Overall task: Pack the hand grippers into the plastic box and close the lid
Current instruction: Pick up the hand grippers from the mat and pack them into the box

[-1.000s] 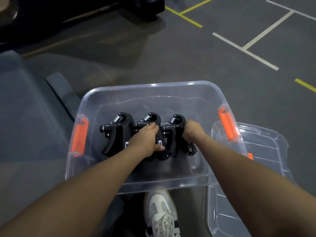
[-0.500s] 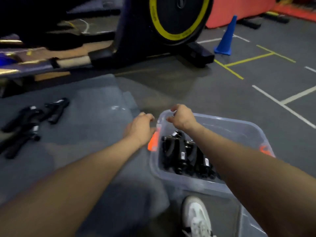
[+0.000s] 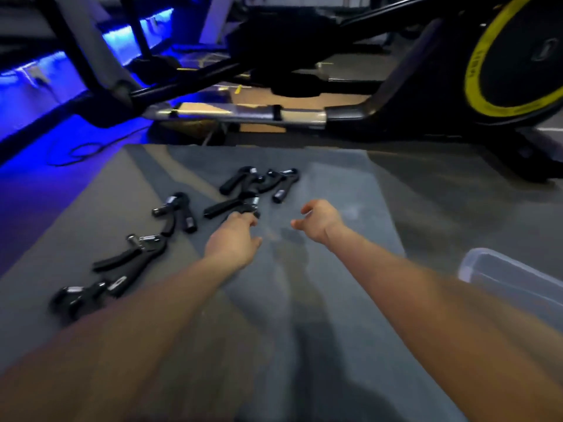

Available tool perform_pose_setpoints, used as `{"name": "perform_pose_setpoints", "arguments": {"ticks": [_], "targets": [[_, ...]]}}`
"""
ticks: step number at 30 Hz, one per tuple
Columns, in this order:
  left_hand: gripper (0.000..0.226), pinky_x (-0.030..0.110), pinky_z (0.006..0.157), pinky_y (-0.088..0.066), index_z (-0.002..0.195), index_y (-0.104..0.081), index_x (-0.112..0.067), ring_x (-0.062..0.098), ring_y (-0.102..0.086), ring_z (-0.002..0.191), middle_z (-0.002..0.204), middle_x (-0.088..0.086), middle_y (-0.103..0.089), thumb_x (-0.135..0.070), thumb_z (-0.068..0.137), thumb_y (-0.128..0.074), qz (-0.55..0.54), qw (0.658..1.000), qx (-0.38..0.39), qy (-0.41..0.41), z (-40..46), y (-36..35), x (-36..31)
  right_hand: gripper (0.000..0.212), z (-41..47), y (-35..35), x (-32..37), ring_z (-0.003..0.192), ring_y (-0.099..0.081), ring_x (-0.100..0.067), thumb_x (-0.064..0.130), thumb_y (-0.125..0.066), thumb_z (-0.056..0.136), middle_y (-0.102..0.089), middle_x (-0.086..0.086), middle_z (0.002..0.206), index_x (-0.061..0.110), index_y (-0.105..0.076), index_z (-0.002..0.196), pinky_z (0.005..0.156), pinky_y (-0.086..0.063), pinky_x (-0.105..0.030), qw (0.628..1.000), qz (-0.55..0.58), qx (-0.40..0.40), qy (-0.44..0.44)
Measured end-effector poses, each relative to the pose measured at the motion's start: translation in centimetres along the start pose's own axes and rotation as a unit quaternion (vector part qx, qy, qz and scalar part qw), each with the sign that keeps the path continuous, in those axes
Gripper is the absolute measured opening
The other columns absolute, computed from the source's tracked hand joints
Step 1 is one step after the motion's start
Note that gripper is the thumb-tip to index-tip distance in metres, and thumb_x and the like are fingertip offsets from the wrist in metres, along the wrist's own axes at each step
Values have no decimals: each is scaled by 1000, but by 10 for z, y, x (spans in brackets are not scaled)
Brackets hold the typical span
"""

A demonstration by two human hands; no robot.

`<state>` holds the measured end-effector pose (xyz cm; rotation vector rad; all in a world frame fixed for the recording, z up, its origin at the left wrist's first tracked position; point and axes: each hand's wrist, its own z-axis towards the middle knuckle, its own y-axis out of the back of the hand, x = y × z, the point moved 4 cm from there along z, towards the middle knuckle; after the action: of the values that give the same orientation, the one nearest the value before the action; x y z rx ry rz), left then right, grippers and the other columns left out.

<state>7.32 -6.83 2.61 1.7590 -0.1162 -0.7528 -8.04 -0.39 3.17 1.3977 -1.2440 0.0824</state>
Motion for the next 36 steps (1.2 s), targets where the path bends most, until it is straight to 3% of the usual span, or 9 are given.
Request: {"name": "perform_pose_setpoints", "arguments": {"ticks": [4,9,15,19,20,22,24,28,36], "targets": [[41,37,101,-43,126,-53,-14,29,-54,119,132,11,-50,-23,87,-60,-13,997,-17,80,-7,14,82,45,1,-78,37,120,-56,-30,21,-68,85,-58,-16,128,3,-54,124,98,-44,-31,998,-4,64,16],[29,40,94,-47,112,-59,-14,33,-56,113,122,13,-55,-20,83,-60,-12,990,-45,136,-15,33,163,40,0,-159,78,116,-58,-28,23,-69,84,-63,-16,122,2,-58,117,93,-46,-30,993,-20,110,47],[37,41,98,-44,123,-55,-15,33,-52,119,129,13,-51,-21,86,-59,26,976,-55,210,-37,41,246,34,-4,-244,118,110,-61,-28,23,-69,84,-65,-14,117,3,-61,111,88,-47,-30,984,-21,159,73],[39,41,99,-43,126,-52,-15,32,-47,123,131,12,-47,-18,87,-56,32,971,-65,226,-43,44,274,24,-10,-293,136,94,-58,-24,28,-69,84,-55,-14,95,10,-54,84,59,-42,-27,982,-16,173,72],[39,41,99,-43,126,-52,-15,32,-46,124,132,11,-47,-18,87,-56,34,971,-66,229,-43,44,279,26,-11,-303,140,99,-61,-27,30,-71,83,-58,-14,97,10,-56,87,61,-45,-26,983,-10,170,65],[39,41,99,-42,126,-52,-15,31,-45,125,131,10,-46,-18,87,-57,34,970,-61,231,-45,41,288,45,-10,-316,144,112,-60,-31,36,-73,79,-63,-15,115,5,-61,108,84,-52,-34,989,-10,138,42],[39,41,97,-42,126,-51,-15,30,-44,124,130,10,-46,-19,87,-57,38,971,-57,228,-44,38,294,59,-7,-322,145,119,-55,-32,44,-74,76,-59,-16,124,5,-59,117,94,-49,-37,995,-27,98,22],[36,41,96,-43,122,-52,-14,30,-46,121,126,10,-48,-20,87,-58,31,973,-57,220,-44,34,297,62,-3,-328,144,121,-53,-31,47,-74,73,-58,-13,126,9,-59,119,94,-47,-35,996,-49,68,-3],[38,40,97,-43,124,-52,-14,30,-44,123,129,10,-46,-21,87,-56,32,973,-61,220,-46,38,295,41,-6,-316,134,117,-57,-30,24,-64,80,-61,-14,124,9,-63,118,90,-50,-33,996,-49,44,-54]]}}
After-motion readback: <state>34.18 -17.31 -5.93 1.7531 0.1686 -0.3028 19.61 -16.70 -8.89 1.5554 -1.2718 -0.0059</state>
